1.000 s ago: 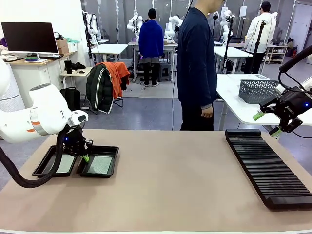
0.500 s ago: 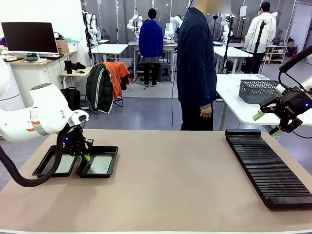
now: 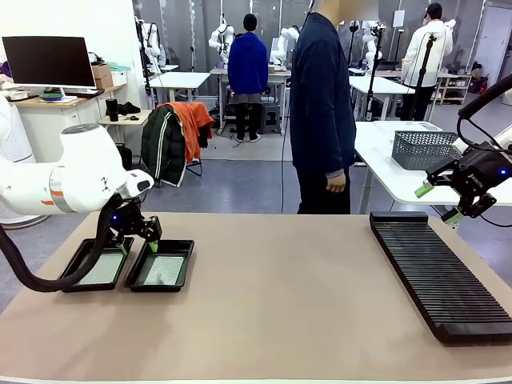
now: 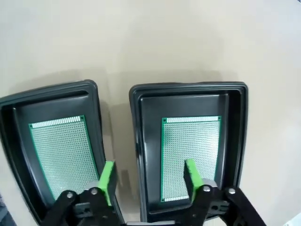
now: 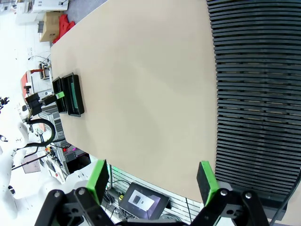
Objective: Inspect and transfer BCBs to ESD trays.
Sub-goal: Pick up the ESD tray and place it on the left side of the table.
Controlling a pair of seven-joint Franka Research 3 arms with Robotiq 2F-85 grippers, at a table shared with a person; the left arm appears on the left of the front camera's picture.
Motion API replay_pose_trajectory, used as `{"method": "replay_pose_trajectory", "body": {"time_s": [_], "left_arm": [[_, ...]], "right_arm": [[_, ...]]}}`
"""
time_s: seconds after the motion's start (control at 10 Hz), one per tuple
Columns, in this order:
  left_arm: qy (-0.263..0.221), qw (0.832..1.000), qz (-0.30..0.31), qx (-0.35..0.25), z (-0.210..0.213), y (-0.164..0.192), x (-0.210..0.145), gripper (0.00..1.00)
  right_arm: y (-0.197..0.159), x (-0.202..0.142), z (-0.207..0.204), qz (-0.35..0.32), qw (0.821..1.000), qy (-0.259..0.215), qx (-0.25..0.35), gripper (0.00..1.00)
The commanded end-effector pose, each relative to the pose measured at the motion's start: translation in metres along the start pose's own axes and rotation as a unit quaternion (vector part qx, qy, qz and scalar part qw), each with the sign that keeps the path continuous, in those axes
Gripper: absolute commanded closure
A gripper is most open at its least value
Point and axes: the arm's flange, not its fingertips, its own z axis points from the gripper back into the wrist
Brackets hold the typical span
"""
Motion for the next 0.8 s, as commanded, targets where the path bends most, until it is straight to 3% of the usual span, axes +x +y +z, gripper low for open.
{"method": "replay_pose_trajectory", "body": {"time_s": [0.0, 0.2, 0.7], "left_arm": [[-0.009, 0.999, -0.011, 0.037, 0.023, -0.017, -0.004, 0.09], [-0.002, 0.998, -0.024, 0.056, 0.045, -0.025, -0.001, 0.00], [0.044, 0.996, -0.033, 0.067, 0.072, -0.027, 0.006, 0.00]], "right_arm": [[0.002, -0.002, -0.001, -0.007, 1.000, -0.001, 0.001, 0.00], [0.002, -0.002, -0.001, -0.007, 1.000, -0.001, 0.001, 0.00], [0.002, -0.002, -0.001, -0.007, 1.000, -0.001, 0.001, 0.00]]}}
